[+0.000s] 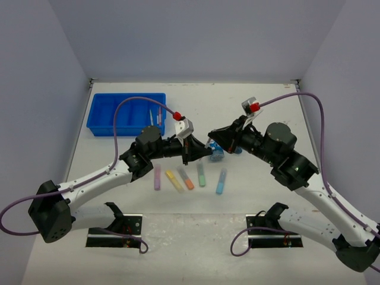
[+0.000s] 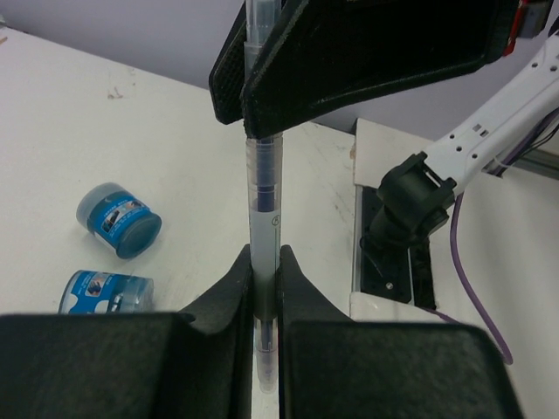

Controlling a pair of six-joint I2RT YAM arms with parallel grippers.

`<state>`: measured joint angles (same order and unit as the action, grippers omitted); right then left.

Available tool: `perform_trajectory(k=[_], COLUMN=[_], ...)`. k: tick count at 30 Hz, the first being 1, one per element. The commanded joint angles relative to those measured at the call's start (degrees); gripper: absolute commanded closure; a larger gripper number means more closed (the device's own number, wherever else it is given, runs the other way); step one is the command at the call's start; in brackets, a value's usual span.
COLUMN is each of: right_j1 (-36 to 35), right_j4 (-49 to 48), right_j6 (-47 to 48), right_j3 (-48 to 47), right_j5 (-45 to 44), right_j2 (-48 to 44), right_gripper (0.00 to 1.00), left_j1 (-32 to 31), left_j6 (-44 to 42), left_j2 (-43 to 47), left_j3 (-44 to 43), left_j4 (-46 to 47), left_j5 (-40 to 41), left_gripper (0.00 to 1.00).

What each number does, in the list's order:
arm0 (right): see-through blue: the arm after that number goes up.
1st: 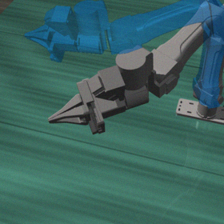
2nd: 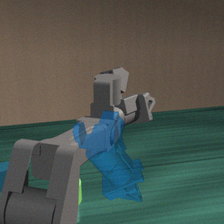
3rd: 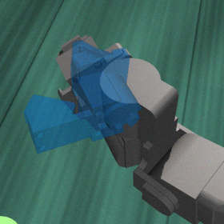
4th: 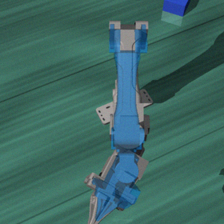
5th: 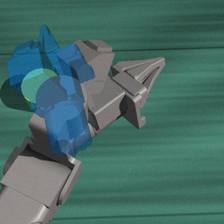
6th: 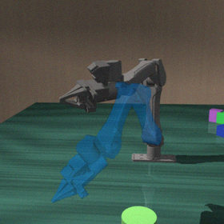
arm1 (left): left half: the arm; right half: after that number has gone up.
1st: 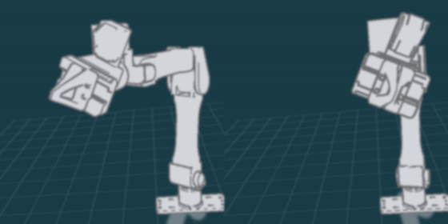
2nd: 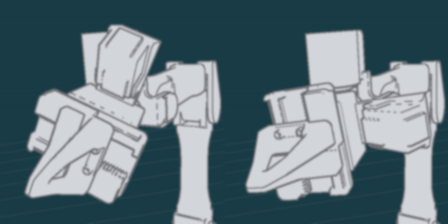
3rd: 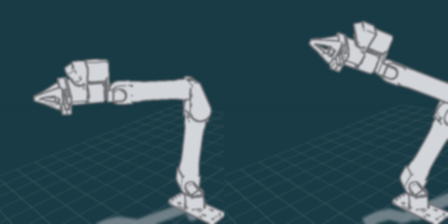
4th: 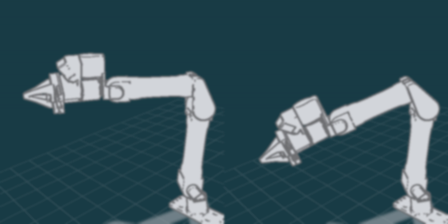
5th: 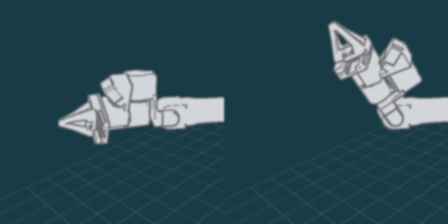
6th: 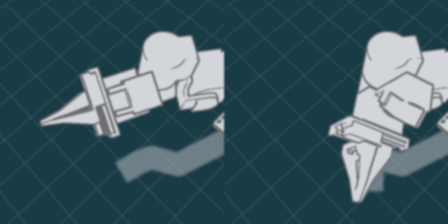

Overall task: Sort the stationery into containers
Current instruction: Close the pen cap on the pen.

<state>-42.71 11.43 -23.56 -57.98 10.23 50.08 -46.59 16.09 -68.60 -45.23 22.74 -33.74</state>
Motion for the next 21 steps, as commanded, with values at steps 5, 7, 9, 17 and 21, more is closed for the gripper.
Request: perform_trajectory(k=[5, 7, 9, 17, 21], right_j1=[-0.88, -0.91, -0.97, -1.33, -1.5], right_j4=[-9.47, -9.38, -9.18, -11.08, -11.75], right_j6=[-2.44, -2.36, -2.32, -4.29, -4.56], right_j3=[11.94, 13.24, 14.78, 22.66, 25.18], right_j5=[6.58, 7.09, 7.79, 11.32, 11.98], right_j2=[2.88, 4.52, 6.33, 10.53, 10.26], right_gripper=[1.0, 1.0, 1.0, 1.0, 1.0], left_j1=[0.01, 0.01, 0.01, 1.67, 2.99], left_j6=[4.38, 4.74, 5.71, 4.18, 3.39], left_j2=[3.42, 3.94, 4.78, 8.21, 8.82], left_j3=[-2.0, -2.28, -1.88, -3.49, -4.49], left_j4=[10.59, 11.04, 12.9, 11.98, 11.27], left_j5=[4.7, 5.47, 5.9, 7.71, 6.13], left_gripper=[1.0, 1.0, 1.0, 1.0, 1.0])
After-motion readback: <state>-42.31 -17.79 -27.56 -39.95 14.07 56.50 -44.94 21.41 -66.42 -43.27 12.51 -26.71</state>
